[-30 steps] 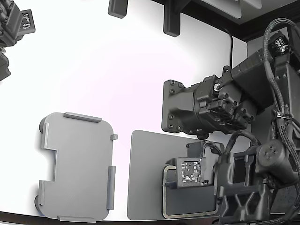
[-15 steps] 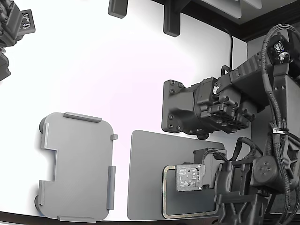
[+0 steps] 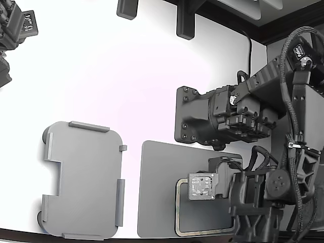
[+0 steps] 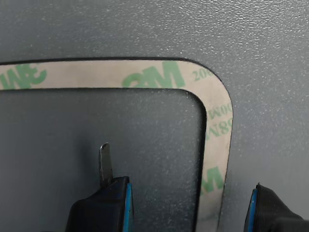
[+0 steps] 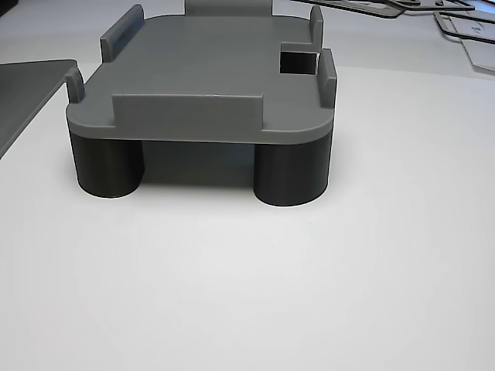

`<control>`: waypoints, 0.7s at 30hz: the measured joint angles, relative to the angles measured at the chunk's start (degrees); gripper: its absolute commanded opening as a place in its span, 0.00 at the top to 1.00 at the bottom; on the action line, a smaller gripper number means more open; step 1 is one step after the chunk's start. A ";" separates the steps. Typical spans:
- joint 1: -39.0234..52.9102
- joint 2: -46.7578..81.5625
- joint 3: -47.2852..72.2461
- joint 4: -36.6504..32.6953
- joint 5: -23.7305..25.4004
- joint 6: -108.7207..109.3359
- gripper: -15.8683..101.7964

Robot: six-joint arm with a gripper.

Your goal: Move top rectangular frame to the holder.

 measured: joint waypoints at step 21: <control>0.70 0.88 4.92 -2.81 -1.58 2.72 0.21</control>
